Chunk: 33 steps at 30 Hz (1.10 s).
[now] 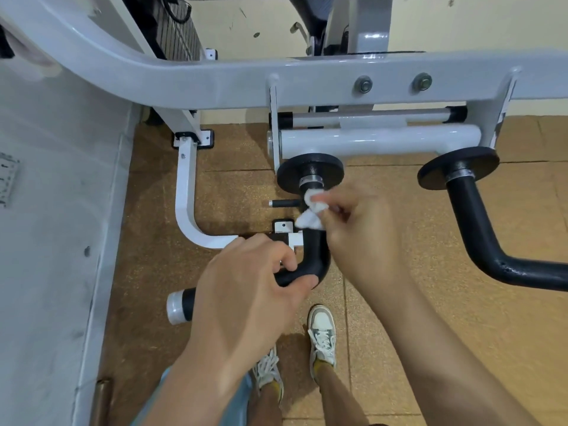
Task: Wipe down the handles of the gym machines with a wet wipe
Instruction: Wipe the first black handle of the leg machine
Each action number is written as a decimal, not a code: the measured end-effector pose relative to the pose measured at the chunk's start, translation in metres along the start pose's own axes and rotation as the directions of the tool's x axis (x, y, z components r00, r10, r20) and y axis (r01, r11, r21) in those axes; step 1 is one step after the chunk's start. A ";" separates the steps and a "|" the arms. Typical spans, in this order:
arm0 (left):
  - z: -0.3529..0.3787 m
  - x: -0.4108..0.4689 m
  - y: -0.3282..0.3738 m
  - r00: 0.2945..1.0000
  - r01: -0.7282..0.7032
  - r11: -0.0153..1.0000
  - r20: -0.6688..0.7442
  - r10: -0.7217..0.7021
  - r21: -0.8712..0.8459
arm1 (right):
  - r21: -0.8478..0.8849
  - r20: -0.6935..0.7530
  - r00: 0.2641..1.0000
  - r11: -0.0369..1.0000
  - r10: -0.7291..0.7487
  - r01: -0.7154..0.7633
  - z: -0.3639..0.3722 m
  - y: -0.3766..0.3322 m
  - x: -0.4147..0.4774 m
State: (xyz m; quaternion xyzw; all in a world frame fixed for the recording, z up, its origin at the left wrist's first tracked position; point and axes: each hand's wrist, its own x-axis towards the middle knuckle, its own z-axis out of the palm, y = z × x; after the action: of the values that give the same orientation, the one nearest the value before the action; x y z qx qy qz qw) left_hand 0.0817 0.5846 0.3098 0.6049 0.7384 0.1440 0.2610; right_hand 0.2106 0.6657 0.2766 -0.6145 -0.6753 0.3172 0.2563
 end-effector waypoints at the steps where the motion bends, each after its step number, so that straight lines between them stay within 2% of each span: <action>1: 0.000 0.001 0.001 1.000 0.008 1.000 0.001 -0.008 0.000 | -0.003 0.006 1.000 1.000 -0.006 0.006 -0.003 0.000 -0.008; 3: 0.000 0.002 0.002 1.000 0.027 1.000 0.008 -0.027 0.000 | 0.031 -0.014 0.999 0.999 0.030 -0.030 -0.002 0.001 -0.007; 6: 0.000 0.006 0.004 0.999 0.043 0.999 0.016 -0.043 0.004 | 0.129 -0.115 0.982 0.982 0.150 -0.135 0.008 -0.001 0.014; 8: -0.003 0.012 0.008 0.999 0.046 0.999 -0.002 -0.046 -0.026 | 0.153 -0.193 0.967 0.978 0.168 -0.139 0.014 -0.002 0.019; 10: -0.005 0.023 0.013 0.996 0.051 0.994 -0.067 -0.058 -0.099 | 0.032 -0.221 0.975 0.999 0.004 0.003 0.020 -0.006 0.014; 12: -0.006 0.037 0.018 0.991 0.064 0.989 -0.106 -0.079 -0.134 | -0.156 -0.089 0.969 0.964 -0.231 0.216 0.022 -0.009 0.012; 14: -0.005 0.048 0.023 0.990 0.065 0.991 -0.113 -0.078 -0.114 | -0.215 0.045 0.948 0.924 -0.315 0.317 0.015 -0.003 0.020; 15: -0.004 0.051 0.026 0.992 0.059 0.993 -0.110 -0.070 -0.100 | -0.193 0.060 0.957 0.937 -0.283 0.290 0.009 0.003 0.023; 18: 0.001 0.055 0.036 0.995 0.020 0.997 -0.093 -0.027 -0.074 | -0.026 -0.023 0.997 0.997 -0.074 0.074 -0.003 0.014 0.019; 21: 0.006 0.061 0.038 0.993 0.021 0.996 -0.113 -0.031 -0.092 | -0.048 -0.039 0.985 0.985 -0.170 0.168 0.002 0.010 0.014; 25: 0.008 0.065 0.032 0.991 0.072 0.970 -0.096 -0.097 -0.232 | 0.015 0.020 0.961 0.961 -0.277 0.277 -0.005 0.011 0.017; 29: 0.013 0.067 0.023 0.982 0.154 0.968 -0.082 -0.173 -0.199 | 0.267 0.074 0.990 0.958 -0.123 0.099 0.003 -0.002 0.016; 31: 0.014 0.066 0.020 0.973 0.195 0.973 -0.099 -0.208 -0.123 | 0.332 0.030 0.998 0.942 -0.063 0.050 0.006 -0.001 0.015; 33: 0.015 0.064 0.025 0.982 0.170 0.978 -0.062 -0.178 -0.118 | 0.337 -0.024 0.999 0.941 -0.035 0.041 0.005 0.006 0.014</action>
State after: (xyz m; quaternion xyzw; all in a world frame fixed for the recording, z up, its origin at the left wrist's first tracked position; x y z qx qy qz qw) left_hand 0.1021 0.6504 0.2976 0.5168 0.7882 0.1836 0.2791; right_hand 0.2095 0.6798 0.2684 -0.5514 -0.6204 0.4176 0.3698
